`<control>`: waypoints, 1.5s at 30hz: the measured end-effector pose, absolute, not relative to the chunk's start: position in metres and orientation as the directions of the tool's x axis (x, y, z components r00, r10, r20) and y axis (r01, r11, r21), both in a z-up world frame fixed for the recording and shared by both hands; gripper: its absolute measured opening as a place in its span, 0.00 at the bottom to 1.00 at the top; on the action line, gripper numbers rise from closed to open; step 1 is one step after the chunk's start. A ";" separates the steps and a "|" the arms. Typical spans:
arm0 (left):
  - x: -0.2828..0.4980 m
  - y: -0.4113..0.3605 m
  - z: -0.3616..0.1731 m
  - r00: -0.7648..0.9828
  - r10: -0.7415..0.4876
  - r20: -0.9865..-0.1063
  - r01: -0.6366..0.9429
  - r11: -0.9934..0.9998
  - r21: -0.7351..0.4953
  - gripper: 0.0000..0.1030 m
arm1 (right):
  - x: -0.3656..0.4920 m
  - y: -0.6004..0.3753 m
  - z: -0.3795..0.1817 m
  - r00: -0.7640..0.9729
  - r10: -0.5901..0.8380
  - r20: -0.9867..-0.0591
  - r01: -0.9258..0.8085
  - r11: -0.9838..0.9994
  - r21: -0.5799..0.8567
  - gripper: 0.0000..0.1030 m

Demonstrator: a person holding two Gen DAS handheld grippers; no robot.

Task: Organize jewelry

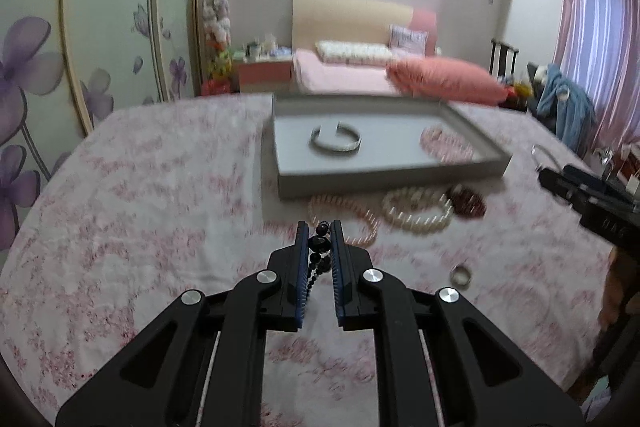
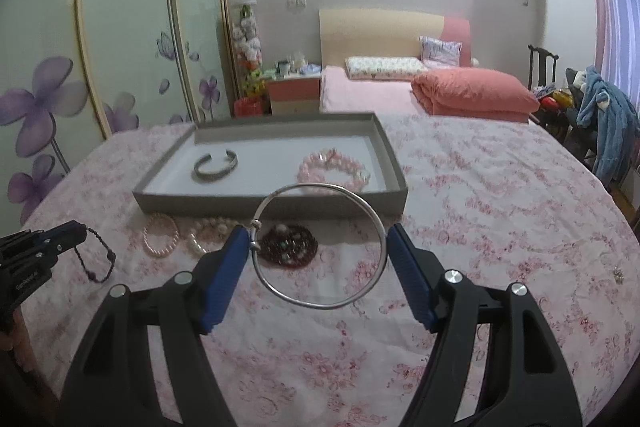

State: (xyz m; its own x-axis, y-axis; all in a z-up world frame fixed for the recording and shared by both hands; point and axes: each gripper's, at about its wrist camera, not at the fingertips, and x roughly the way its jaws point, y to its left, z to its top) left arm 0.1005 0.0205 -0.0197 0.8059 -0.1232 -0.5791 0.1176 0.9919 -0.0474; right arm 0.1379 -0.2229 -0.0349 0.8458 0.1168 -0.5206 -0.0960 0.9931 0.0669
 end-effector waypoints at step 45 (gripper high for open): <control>0.237 -0.035 -0.006 0.852 -0.123 -0.509 0.124 0.992 -0.032 0.11 | 0.282 -0.205 -0.031 0.887 0.065 -0.457 -0.066 0.998 0.013 0.67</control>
